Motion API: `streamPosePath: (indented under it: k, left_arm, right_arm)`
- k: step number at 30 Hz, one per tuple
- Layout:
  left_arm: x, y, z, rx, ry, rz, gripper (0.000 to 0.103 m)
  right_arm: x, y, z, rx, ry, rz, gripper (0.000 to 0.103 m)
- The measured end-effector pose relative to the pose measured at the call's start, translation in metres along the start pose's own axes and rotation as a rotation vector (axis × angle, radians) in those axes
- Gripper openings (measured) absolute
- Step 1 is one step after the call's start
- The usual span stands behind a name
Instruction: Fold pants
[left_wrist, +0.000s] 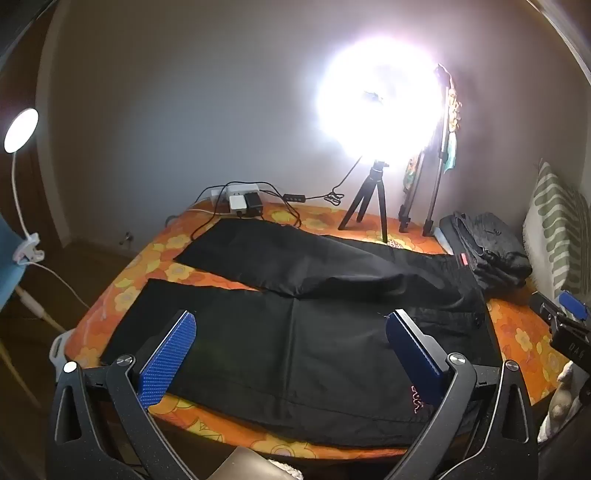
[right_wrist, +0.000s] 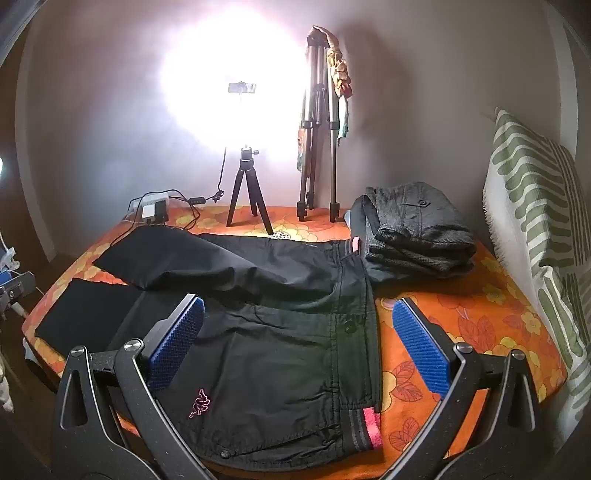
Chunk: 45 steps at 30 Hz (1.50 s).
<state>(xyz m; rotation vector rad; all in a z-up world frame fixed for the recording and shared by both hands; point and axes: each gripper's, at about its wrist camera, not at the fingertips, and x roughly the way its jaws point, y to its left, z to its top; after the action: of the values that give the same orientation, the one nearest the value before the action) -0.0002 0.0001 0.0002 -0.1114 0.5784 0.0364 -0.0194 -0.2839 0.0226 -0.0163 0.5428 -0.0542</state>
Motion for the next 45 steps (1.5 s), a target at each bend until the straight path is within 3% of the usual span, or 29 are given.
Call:
streamPosePath:
  k: [9,30,45]
  left_arm:
    - [-0.002,-0.002,0.002,0.041,-0.014,0.014,0.102]
    - [-0.004,-0.01,0.002,0.051,-0.032,0.019,0.102]
    - [-0.004,-0.009,0.0,0.048,-0.034,0.02,0.102]
  right_arm:
    - [-0.006,0.003,-0.01,0.0,-0.007,0.006,0.103]
    - [-0.01,-0.004,0.009,0.022,-0.046,-0.013,0.103]
    - [-0.017,-0.008,-0.003,0.021,-0.059,-0.007,0.103]
